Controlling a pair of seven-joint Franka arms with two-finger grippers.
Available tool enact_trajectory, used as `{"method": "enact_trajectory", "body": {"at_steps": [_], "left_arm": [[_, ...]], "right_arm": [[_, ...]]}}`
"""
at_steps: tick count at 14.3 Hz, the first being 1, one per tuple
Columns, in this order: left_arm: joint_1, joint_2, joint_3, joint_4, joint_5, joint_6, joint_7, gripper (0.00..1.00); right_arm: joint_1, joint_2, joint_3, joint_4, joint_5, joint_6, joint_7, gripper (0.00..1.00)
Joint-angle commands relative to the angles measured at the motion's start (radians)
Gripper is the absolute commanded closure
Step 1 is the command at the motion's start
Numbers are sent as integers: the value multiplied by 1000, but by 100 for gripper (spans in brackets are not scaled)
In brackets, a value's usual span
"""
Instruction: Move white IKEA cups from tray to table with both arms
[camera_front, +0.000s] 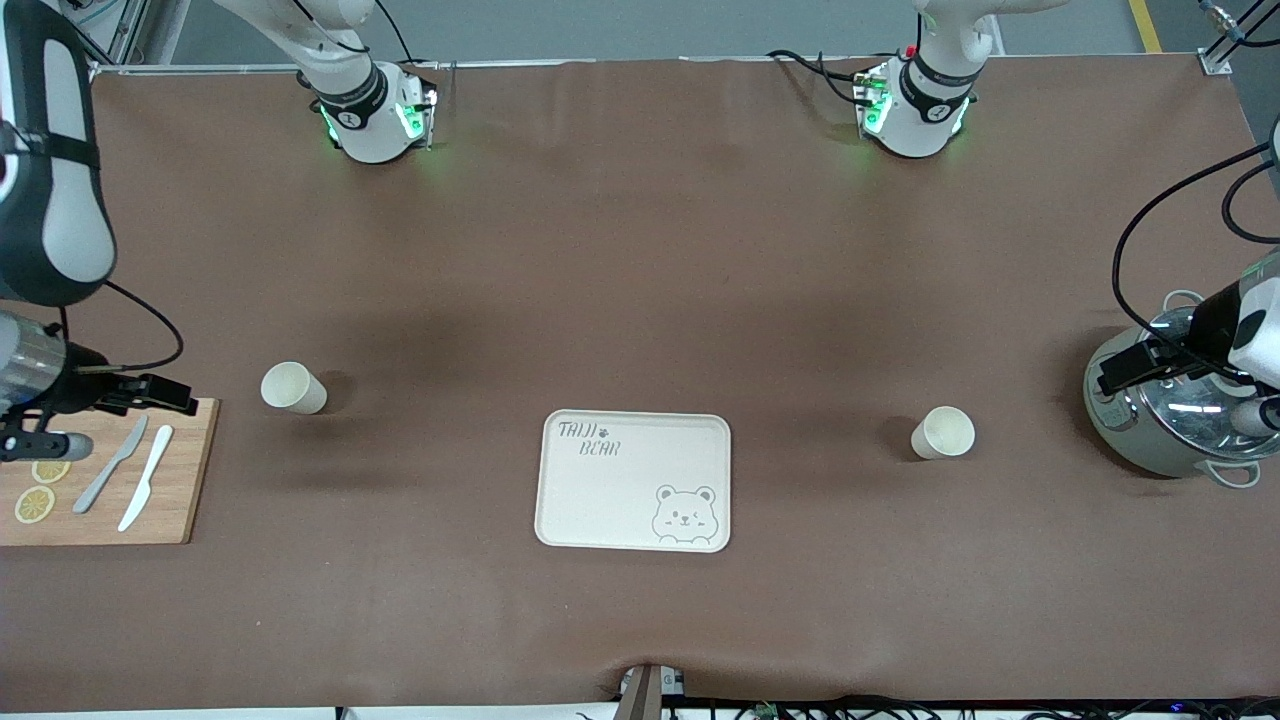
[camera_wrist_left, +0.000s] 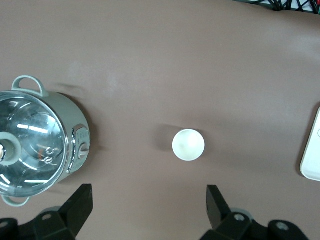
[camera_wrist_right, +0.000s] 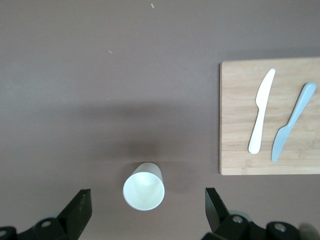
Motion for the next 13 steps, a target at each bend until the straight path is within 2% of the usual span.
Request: {"method": "enact_trajectory", "body": {"at_steps": [1,3,5,7,10,13], "left_arm": [[-5,-71,0,-43,-13,-39,16,0],[-16,-131,3,-92,-15,-41,16,0],[-71,-188,47,-141,-15,-44,15,0],[-125,-214,127,-158,-15,-45,27,0],[-114,-225,131,-157,-41,-68,88,0],[-114,-223,132,-151,-50,-70,75,0]], "right_arm": [[11,18,7,160,-4,-184,5,0],[32,-17,7,239,-13,-290,19,0],[36,-130,4,181,-7,-335,39,0],[46,-213,5,124,-7,-373,36,0],[98,-316,7,68,-15,-400,34,0],[131,-350,7,63,-24,-432,29,0]]}}
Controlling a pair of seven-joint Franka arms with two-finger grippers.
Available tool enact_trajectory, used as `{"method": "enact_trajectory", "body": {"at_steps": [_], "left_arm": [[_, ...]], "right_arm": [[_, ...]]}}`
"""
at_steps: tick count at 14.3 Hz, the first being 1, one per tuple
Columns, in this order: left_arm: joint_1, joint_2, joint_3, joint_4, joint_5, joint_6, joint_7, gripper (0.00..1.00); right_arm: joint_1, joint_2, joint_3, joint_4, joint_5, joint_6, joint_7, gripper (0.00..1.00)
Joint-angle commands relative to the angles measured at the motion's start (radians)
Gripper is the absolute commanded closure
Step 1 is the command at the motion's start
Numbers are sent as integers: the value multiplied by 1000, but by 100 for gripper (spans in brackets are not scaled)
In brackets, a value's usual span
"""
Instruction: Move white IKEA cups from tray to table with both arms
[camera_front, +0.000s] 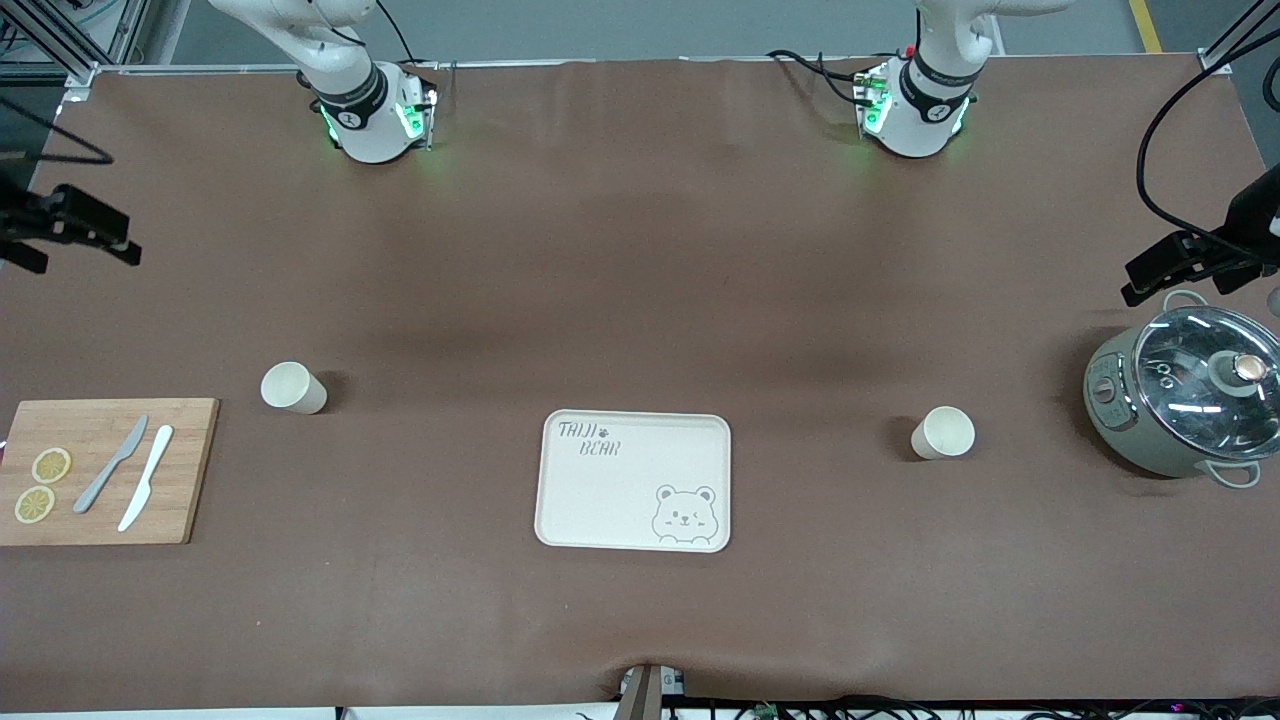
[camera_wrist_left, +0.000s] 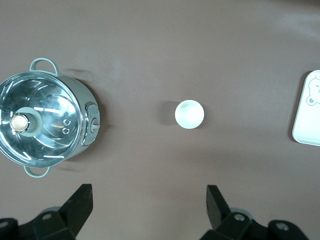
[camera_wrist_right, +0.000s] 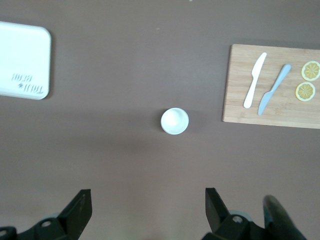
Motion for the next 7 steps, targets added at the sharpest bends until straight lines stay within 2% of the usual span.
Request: {"method": "enact_trajectory", "body": {"at_steps": [1,4,5,7], "left_arm": [[-4,-19,5,-15,-20,-10,6,0],[-5,-28,5,-16,-20,-23,5,0],[-4,-28,5,-16,-20,-25,11,0],[0,-28,4,-10,-20,-25,15,0]], "right_arm": [[9,-39,-4,-51,-20,10,2,0],[19,-37,-4,-37,-32,12,4,0],[17,-36,-4,-22,-61,24,4,0],[12,-31,-7,-35,-60,72,2,0]]}}
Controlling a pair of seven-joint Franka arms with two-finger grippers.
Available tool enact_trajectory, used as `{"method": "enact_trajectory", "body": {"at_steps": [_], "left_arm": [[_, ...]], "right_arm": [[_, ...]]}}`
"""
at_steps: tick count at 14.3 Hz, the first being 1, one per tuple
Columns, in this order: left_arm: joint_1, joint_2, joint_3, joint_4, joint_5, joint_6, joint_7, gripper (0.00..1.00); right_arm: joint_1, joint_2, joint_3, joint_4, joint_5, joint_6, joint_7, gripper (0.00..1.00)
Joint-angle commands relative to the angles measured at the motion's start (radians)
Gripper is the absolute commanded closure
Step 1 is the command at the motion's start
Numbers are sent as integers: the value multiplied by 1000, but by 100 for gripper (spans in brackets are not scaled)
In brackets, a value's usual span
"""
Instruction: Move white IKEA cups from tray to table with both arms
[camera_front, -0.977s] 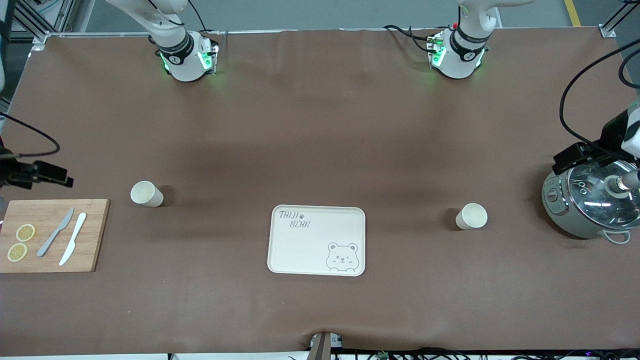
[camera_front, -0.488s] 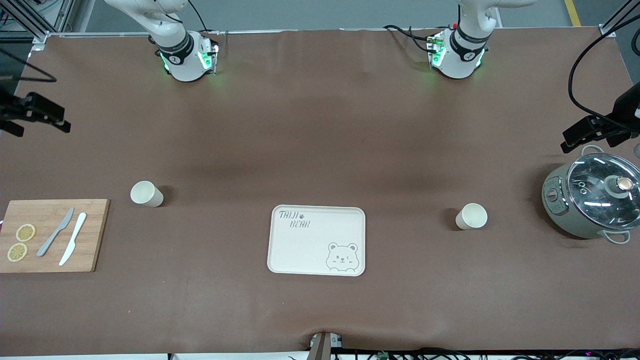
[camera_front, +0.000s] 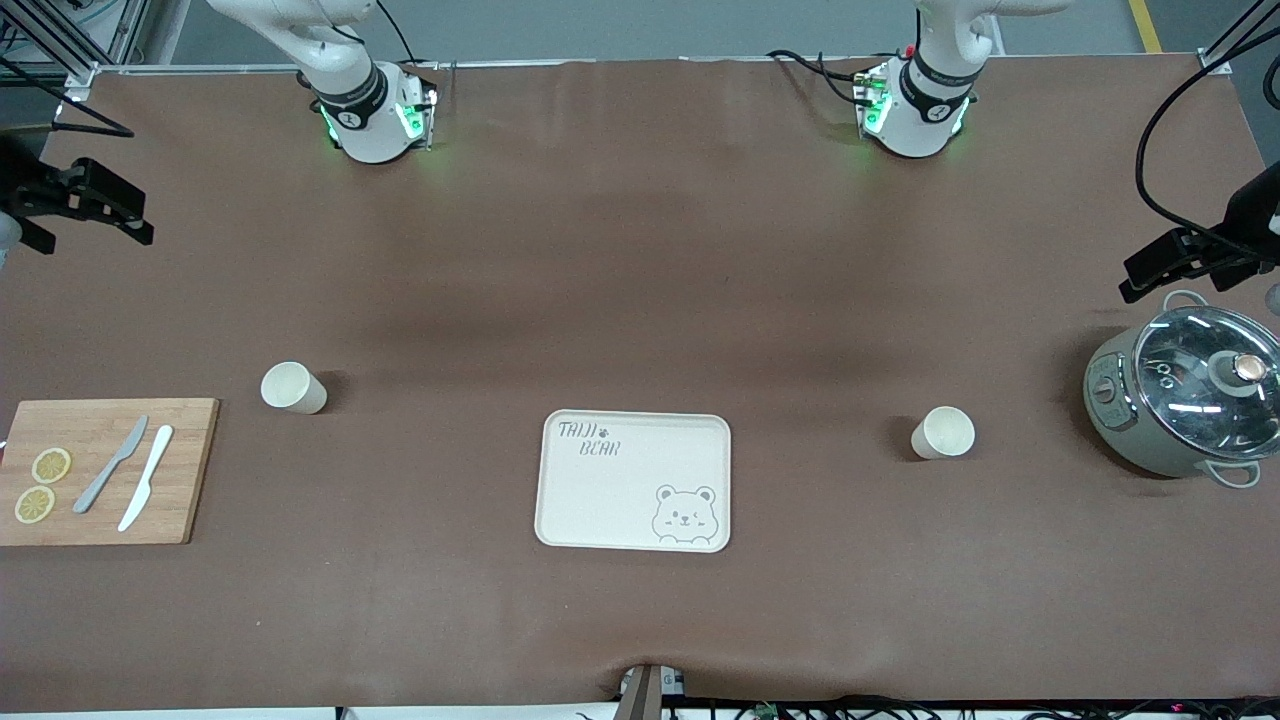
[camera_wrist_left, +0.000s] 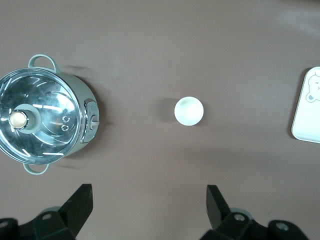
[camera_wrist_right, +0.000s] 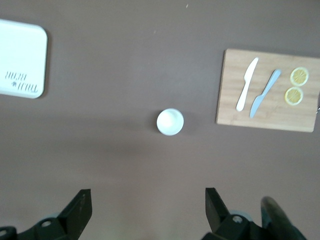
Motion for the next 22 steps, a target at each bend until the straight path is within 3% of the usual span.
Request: {"method": "enact_trajectory", "body": {"at_steps": [1,6,15,22], "left_arm": [[-2,-26,2,-9,-19,-22,14,0],[-11,-27,-5,-6,-20,-89,15,0],[-15,-4,-114,-30,-14,-39,-15,0],[-3,2,-113,5,-3,-40,5,0]], "right_arm": [[4,-14,-2,-16,-22,29,1,0],[-6,-39,-5,-51,-20,6,4,0],[1,-37,-3,-48,14,4,4,0],[-5,-33,-5,-46,14,9,6,0]]}}
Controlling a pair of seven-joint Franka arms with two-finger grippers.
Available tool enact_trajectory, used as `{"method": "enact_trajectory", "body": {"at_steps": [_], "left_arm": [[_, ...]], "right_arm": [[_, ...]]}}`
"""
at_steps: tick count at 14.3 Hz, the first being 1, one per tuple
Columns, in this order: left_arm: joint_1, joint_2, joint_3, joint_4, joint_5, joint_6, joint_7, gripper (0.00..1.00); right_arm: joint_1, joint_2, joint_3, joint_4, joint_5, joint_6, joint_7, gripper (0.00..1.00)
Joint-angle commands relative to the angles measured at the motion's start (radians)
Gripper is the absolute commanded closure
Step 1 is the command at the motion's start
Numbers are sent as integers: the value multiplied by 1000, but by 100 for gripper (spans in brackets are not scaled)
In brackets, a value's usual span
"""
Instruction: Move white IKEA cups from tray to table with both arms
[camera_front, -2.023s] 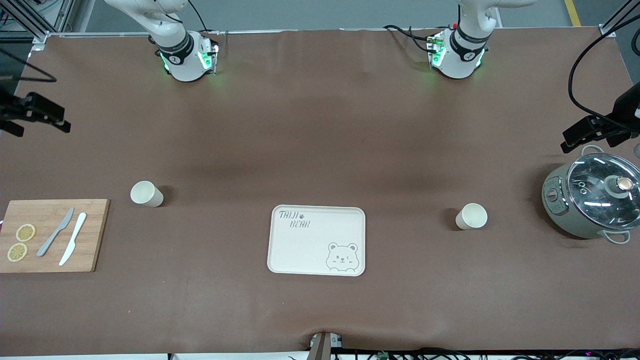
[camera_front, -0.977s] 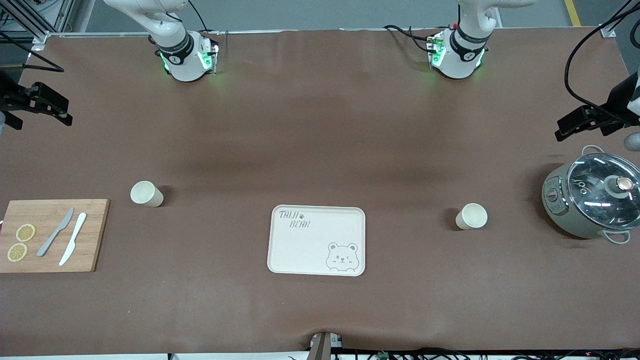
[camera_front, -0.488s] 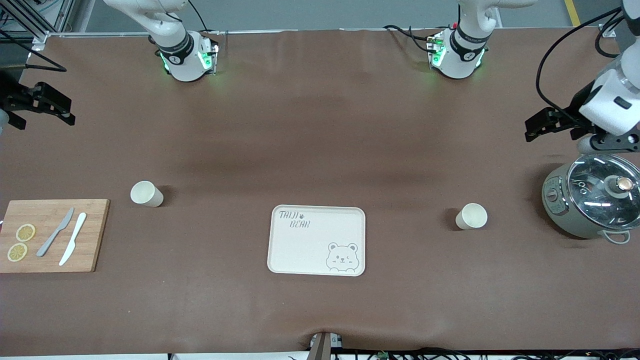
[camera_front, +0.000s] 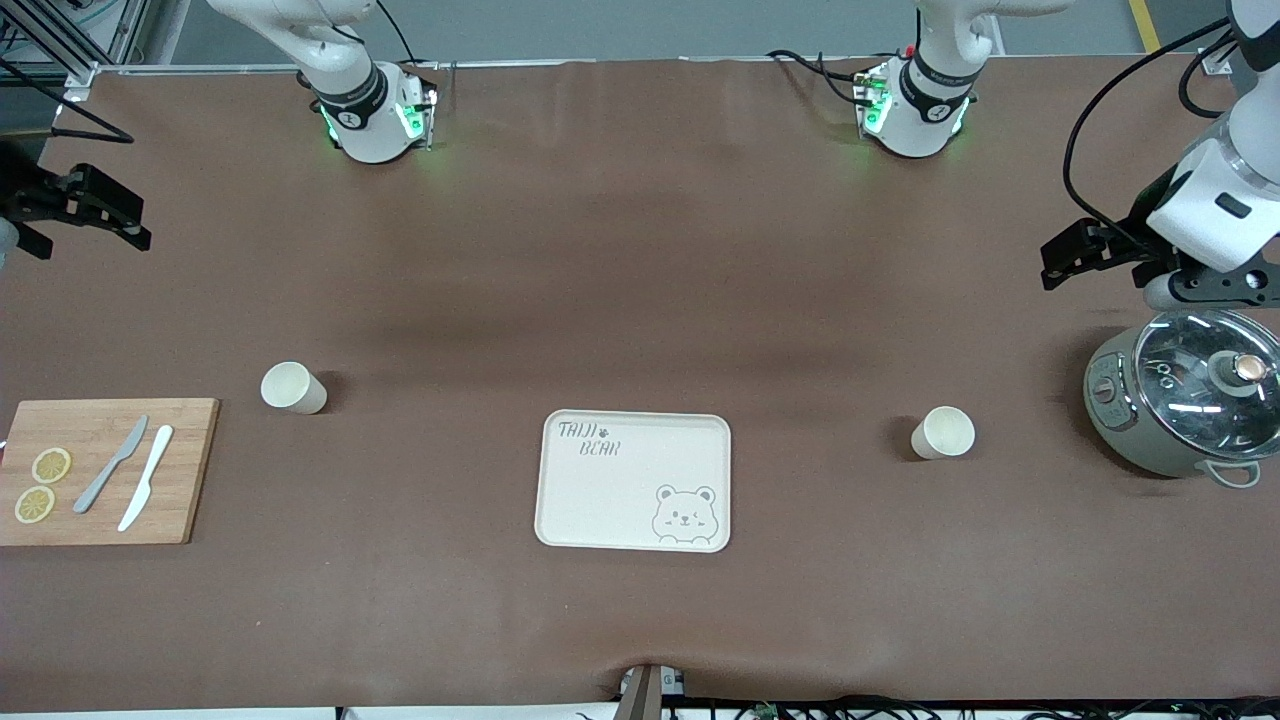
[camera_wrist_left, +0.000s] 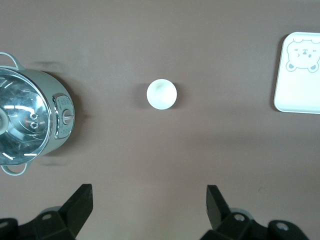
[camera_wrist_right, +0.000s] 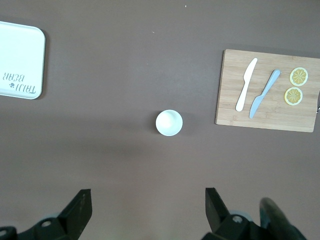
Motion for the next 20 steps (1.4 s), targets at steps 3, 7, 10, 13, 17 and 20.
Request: {"method": "enact_trajectory", "body": {"at_steps": [3,7,10,13,17,20], "left_arm": [[7,-3,-4,19,-1,-4,15,0],[5,-1,-3,20,0,-9,13,0],[5,-1,-3,20,0,-10,16,0],[7,-1,-1,20,2,-16,16,0],[10,0,0,20,2,-19,15,0],[8,2,0,20,2,-19,13,0]], "right_arm": [[-7,-26,0,-21,11,6,9,0],[-10,-24,-1,-19,11,6,10,0],[-10,-23,-1,-18,11,6,12,0],[-12,-23,-3,-18,11,6,12,0],[-13,-23,-3,-18,11,9,13,0],[-15,-23,-3,-18,11,6,13,0]]}}
